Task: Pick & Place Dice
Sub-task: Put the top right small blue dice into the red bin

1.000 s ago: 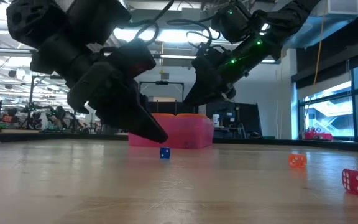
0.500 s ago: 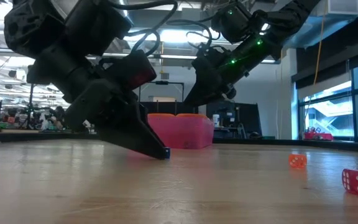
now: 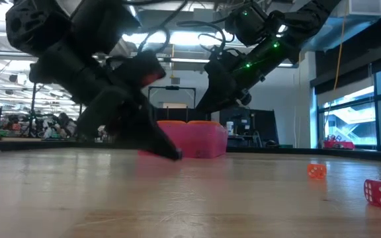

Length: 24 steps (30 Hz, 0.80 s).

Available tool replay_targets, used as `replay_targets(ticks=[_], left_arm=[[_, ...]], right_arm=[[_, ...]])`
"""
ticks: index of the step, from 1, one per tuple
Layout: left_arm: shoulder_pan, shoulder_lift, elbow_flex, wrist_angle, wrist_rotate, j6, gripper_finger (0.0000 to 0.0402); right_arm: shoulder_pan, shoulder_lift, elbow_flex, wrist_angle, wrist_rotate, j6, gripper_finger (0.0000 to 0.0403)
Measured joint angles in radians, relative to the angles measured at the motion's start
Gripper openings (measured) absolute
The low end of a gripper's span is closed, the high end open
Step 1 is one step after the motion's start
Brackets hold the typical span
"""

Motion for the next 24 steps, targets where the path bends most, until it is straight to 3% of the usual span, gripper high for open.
replay_targets(ticks=[7, 14, 18, 24], left_arm=[[0.057, -0.144, 0.000, -0.137, -0.039, 0.057, 0.0039], [0.215, -0.365, 0.000, -0.394, -0.129, 0.113, 0.0037], [0.351, -0.421, 0.000, -0.413, -0.063, 0.150, 0.0039], [0.540, -0.386, 0.001, -0.419, 0.150, 0.166, 0.0042]], right_arm=[[0.000, 0.000, 0.000, -0.001, 0.000, -0.003, 0.0200], [0.000, 0.000, 0.000, -0.003, 0.000, 0.005, 0.0200], [0.000, 0.000, 0.000, 0.006, 0.000, -0.004, 0.0200], [0.000, 0.000, 0.000, 0.008, 0.000, 0.024, 0.0200]])
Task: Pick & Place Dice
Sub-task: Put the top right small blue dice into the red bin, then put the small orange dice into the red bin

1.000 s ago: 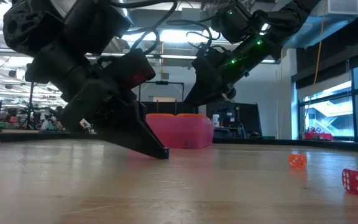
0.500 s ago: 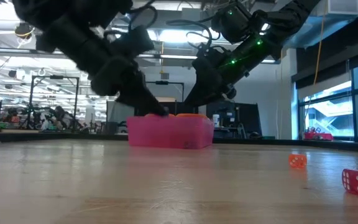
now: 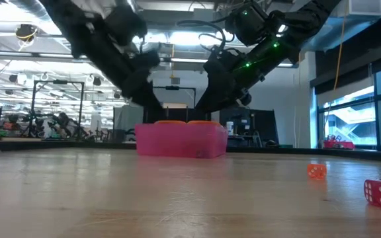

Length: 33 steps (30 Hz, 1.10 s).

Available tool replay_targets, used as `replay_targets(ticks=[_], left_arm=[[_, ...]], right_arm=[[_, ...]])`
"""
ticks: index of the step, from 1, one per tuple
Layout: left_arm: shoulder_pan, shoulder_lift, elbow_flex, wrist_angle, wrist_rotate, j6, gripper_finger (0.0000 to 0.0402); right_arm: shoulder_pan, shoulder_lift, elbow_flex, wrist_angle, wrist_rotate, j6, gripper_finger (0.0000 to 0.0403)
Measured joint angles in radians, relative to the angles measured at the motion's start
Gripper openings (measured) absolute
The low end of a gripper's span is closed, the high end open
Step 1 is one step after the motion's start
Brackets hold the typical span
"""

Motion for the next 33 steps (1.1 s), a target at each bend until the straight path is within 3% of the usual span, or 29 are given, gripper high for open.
replay_targets(ticks=[5, 14, 24, 33], left_arm=[[0.073, 0.075, 0.000, 0.054, 0.100, 0.006, 0.0042], [0.078, 0.192, 0.000, 0.222, 0.102, 0.057, 0.0061], [0.031, 0.205, 0.000, 0.342, 0.103, 0.165, 0.0106], [0.023, 0.204, 0.000, 0.350, 0.096, 0.182, 0.0113]], right_arm=[[0.000, 0.000, 0.000, 0.012, 0.000, 0.000, 0.0200], [0.000, 0.000, 0.000, 0.025, 0.000, 0.003, 0.0201], [0.000, 0.000, 0.000, 0.100, 0.008, 0.003, 0.0201], [-0.003, 0.000, 0.000, 0.135, 0.008, 0.003, 0.0201]])
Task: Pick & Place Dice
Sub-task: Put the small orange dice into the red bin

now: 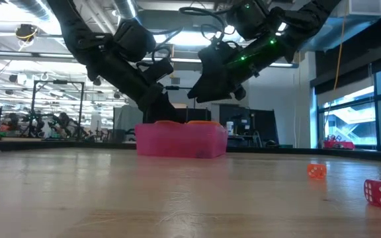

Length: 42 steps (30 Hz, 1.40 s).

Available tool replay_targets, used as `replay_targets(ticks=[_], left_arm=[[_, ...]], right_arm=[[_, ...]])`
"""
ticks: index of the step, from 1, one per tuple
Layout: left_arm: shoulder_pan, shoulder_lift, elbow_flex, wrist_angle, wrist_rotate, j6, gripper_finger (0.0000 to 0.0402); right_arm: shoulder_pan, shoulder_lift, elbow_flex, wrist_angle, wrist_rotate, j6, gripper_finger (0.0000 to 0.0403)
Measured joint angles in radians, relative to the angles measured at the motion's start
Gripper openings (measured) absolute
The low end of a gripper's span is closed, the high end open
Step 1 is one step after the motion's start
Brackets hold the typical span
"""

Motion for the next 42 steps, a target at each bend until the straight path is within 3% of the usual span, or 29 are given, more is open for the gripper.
replay_targets(ticks=[7, 13, 15, 18, 25, 34, 42], left_arm=[[-0.021, -0.010, 0.000, -0.005, 0.000, -0.004, 0.0101], [-0.057, -0.082, 0.000, -0.009, 0.001, 0.004, 0.0091], [-0.063, -0.103, 0.000, -0.021, 0.001, 0.000, 0.0090], [-0.073, -0.108, 0.000, -0.019, 0.000, -0.001, 0.0091], [-0.078, -0.106, 0.000, -0.037, 0.001, -0.018, 0.0091], [-0.078, -0.106, 0.000, -0.023, 0.002, -0.047, 0.0088], [-0.090, -0.106, 0.000, -0.016, 0.008, -0.083, 0.0088]], right_arm=[[0.052, -0.046, 0.010, -0.064, -0.100, -0.070, 0.0201], [0.177, -0.155, 0.052, -0.424, -0.129, -0.086, 0.0201], [0.226, -0.167, 0.052, -0.477, -0.206, -0.042, 0.0201], [0.299, -0.154, 0.052, -0.533, -0.292, 0.028, 0.0201], [0.451, -0.037, 0.051, -0.552, -0.301, 0.078, 0.0201], [0.480, 0.007, 0.052, -0.596, -0.381, 0.096, 0.0200], [0.465, 0.023, 0.051, -0.680, -0.365, 0.023, 0.0200]])
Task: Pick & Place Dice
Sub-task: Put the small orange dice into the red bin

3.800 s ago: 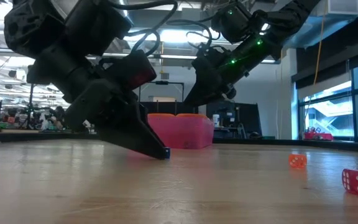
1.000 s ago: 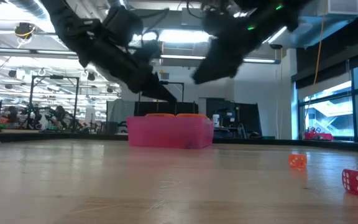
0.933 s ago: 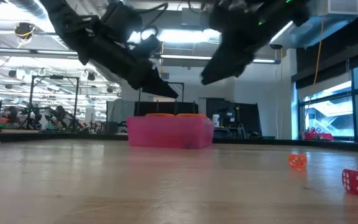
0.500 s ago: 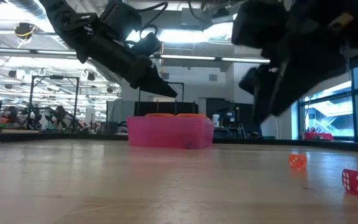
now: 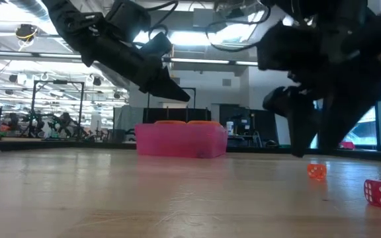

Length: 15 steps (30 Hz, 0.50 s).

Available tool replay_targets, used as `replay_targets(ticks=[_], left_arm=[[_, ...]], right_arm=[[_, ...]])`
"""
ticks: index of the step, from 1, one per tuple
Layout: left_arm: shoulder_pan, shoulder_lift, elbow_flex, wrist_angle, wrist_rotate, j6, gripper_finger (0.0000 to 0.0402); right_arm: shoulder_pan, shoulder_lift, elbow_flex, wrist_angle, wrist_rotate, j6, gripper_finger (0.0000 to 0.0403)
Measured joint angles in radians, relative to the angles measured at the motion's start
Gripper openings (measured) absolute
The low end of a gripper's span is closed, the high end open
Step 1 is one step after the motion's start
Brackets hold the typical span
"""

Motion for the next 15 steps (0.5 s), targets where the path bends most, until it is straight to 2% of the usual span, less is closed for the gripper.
replay_targets(ticks=[9, 15], left_arm=[[-0.002, 0.000, 0.000, 0.005, 0.000, 0.010, 0.0088], [-0.001, 0.000, 0.000, 0.005, -0.001, 0.015, 0.0086]], right_arm=[[0.000, 0.069, 0.003, 0.003, 0.026, -0.019, 0.0199], [-0.001, 0.073, 0.004, -0.005, 0.075, 0.008, 0.0165]])
